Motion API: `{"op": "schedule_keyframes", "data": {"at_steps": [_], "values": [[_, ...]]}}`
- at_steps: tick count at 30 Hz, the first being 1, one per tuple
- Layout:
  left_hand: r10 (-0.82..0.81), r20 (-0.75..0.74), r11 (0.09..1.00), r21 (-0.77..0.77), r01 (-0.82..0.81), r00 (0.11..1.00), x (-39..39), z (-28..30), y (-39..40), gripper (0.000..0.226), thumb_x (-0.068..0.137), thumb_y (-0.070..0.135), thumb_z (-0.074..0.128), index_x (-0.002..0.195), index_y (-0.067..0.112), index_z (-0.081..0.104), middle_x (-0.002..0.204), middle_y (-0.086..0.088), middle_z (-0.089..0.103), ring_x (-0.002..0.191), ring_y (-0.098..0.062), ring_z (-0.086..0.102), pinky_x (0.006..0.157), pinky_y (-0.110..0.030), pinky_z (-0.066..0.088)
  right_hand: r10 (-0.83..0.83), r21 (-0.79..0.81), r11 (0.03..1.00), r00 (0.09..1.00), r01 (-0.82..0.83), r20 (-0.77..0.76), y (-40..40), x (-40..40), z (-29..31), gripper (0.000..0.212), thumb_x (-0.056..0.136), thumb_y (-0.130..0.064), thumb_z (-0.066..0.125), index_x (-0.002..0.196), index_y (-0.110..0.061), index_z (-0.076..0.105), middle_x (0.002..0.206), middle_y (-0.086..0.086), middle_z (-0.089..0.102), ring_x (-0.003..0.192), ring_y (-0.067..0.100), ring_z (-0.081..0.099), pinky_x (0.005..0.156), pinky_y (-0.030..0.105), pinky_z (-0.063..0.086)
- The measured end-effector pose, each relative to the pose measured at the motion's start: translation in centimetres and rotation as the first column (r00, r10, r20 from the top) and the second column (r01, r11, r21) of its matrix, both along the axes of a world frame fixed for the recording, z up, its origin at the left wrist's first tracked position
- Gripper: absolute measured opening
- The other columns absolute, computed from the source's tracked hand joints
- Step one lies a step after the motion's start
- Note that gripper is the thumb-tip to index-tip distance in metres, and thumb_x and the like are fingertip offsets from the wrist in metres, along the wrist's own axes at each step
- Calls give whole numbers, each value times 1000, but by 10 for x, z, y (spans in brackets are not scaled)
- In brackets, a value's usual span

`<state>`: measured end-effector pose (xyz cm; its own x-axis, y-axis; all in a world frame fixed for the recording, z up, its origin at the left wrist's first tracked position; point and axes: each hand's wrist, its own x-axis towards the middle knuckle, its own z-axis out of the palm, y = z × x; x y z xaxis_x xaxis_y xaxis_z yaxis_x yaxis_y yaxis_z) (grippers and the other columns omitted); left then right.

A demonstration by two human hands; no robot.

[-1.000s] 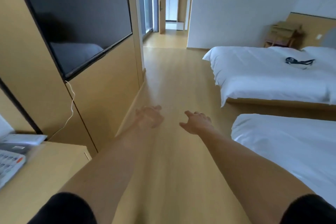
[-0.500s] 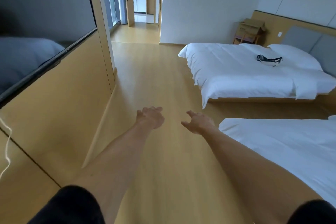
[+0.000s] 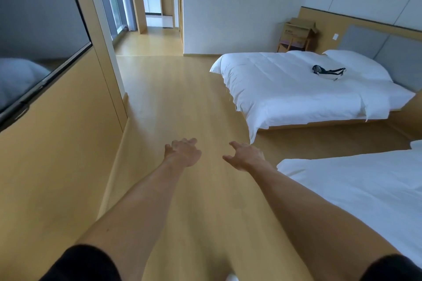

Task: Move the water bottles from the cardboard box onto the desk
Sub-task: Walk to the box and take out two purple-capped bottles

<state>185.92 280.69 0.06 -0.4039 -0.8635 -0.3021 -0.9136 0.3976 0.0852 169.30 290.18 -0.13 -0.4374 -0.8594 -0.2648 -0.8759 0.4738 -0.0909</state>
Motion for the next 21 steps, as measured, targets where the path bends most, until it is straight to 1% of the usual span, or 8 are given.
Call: {"op": "schedule_keyframes", "data": {"at_steps": [5, 13, 16, 21], "values": [[-7, -5, 1000, -2, 7, 1000, -32, -2, -53, 53, 104, 41, 34, 155, 28, 29, 158, -7, 34, 142, -32, 35, 114, -44, 29, 0, -12, 1000, 1000, 0, 11, -59, -35, -7, 65, 98, -63, 42, 154, -32, 30, 147, 7, 48, 134, 29, 47, 107, 43, 39], [64, 27, 998, -12, -64, 998, -107, 7, -187, 54, 104, 42, 34, 157, 30, 28, 160, -6, 33, 143, -32, 35, 113, -44, 28, 52, -16, 999, 997, -51, 58, -204, -118, -11, 66, 98, -63, 43, 154, -33, 29, 149, 7, 47, 137, 29, 44, 111, 45, 38], [83, 10, 996, -18, -83, 996, -139, 15, -239, 54, 105, 41, 34, 156, 30, 28, 159, -6, 34, 143, -31, 35, 113, -44, 29, 67, -24, 998, 996, -65, 67, -255, -152, -6, 65, 97, -63, 43, 153, -33, 31, 148, 5, 49, 136, 28, 46, 109, 44, 39], [83, -2, 997, -10, -83, 997, -180, 12, -305, 53, 105, 42, 37, 156, 30, 29, 158, -6, 36, 142, -31, 36, 113, -43, 31, 84, -12, 996, 993, -83, 78, -328, -195, -7, 65, 97, -61, 45, 153, -31, 31, 149, 7, 48, 137, 29, 45, 111, 44, 38]]}}
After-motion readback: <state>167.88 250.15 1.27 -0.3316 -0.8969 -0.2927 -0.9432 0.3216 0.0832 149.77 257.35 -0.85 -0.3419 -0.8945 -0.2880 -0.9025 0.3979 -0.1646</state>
